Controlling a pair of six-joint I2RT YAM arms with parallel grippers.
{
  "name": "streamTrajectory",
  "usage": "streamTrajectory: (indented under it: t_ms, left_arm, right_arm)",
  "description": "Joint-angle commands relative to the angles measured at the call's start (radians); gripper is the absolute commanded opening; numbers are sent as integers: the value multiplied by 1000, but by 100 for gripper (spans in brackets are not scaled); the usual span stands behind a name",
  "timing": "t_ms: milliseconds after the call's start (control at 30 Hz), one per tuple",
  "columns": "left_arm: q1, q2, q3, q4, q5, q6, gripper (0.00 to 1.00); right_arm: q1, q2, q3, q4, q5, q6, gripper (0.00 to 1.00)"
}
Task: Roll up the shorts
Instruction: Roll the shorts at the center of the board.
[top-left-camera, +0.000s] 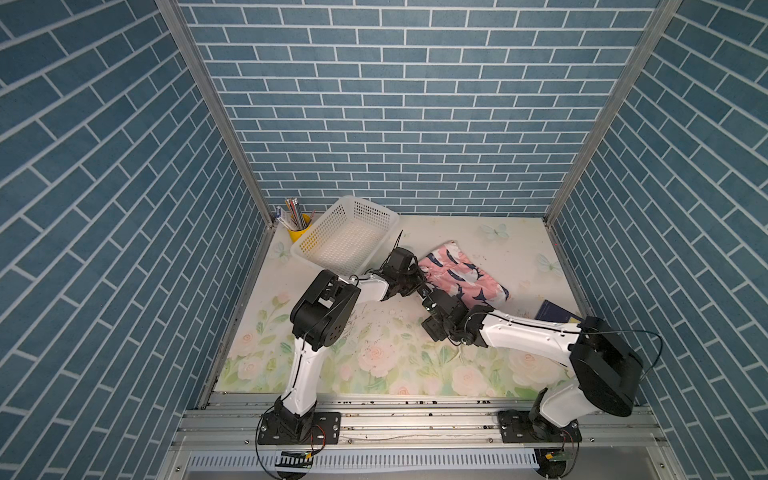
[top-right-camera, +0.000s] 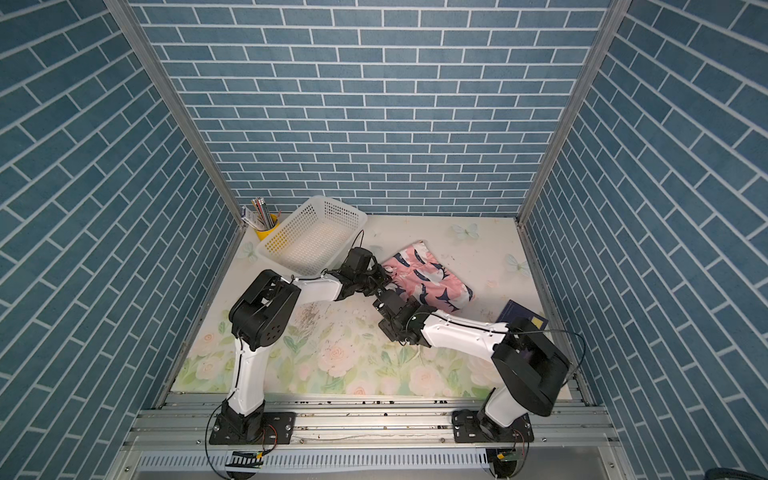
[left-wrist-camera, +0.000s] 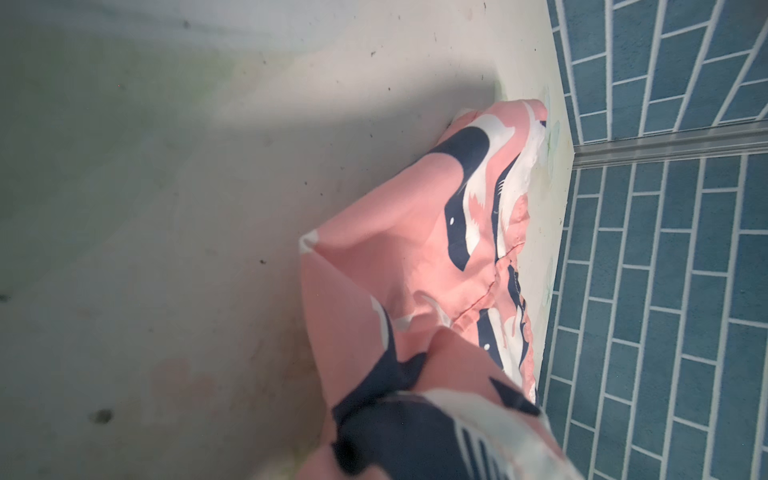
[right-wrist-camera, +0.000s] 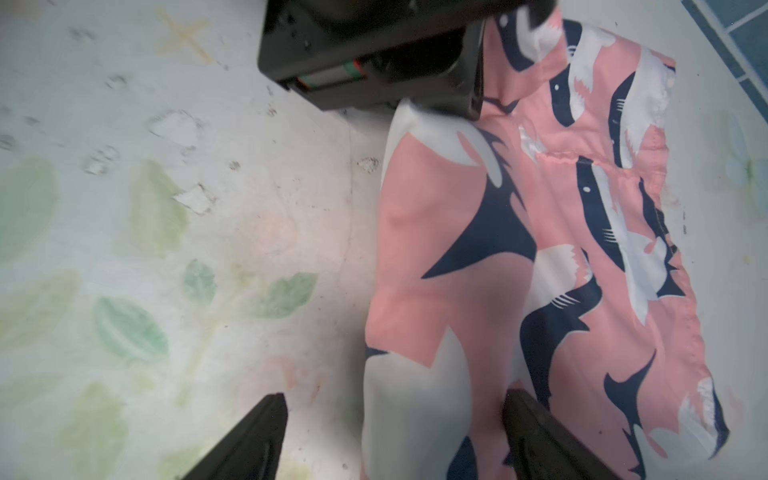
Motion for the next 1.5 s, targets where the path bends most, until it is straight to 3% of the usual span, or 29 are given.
streamTrajectory:
  t_ms: [0,133,233,300,367,433,467,500,567,667,767,1033,1267,1467]
  left_arm:
    - [4,-13,5,-22,21,-23,0]
    - [4,-20,-7,-10,41,-46,0]
    - [5,-24,-16,-4,47,-56,0]
    - [6,-22,-17,-6,58,-62,0]
    - [6,-26,-21,-9,59,-59,0]
    - [7,-35,-31,-7,58,-56,0]
    - [10,-36,-32,-5,64,-50,5]
    - [12,-38,-31,-10,68,-40,19]
    - [13,-48,-25,-29,66,-10,52]
    - [15,-82,-21,-70,46,43,75]
    - [21,-135,-43,-78,33,83,80]
    - [31,-275,-156,-45,14,145,83]
    - [11,-316,-197,-125,-73,233,83]
    - [-7,-251,-197,-88,-96,237,84]
  right_arm:
    - [24,71,31,-13,172,-29,86]
    - [25,164,54,20,276,-23,83]
    - [17,213,57,65,275,-51,76]
    - [6,235,60,83,249,-65,61]
    - [-14,236,60,93,186,-85,31]
    - [-37,219,65,86,90,-101,14]
    - [-51,208,69,75,20,-108,3]
    - [-64,199,74,64,-33,-106,0]
    - [-116,182,84,32,-241,-96,0]
    - [-208,166,81,15,-520,-45,0]
    - [-272,170,74,18,-747,-8,0]
    - [-408,206,19,169,-1187,140,0]
    - [-510,257,-82,448,-1398,370,0]
    - [-544,315,-138,617,-1461,493,0]
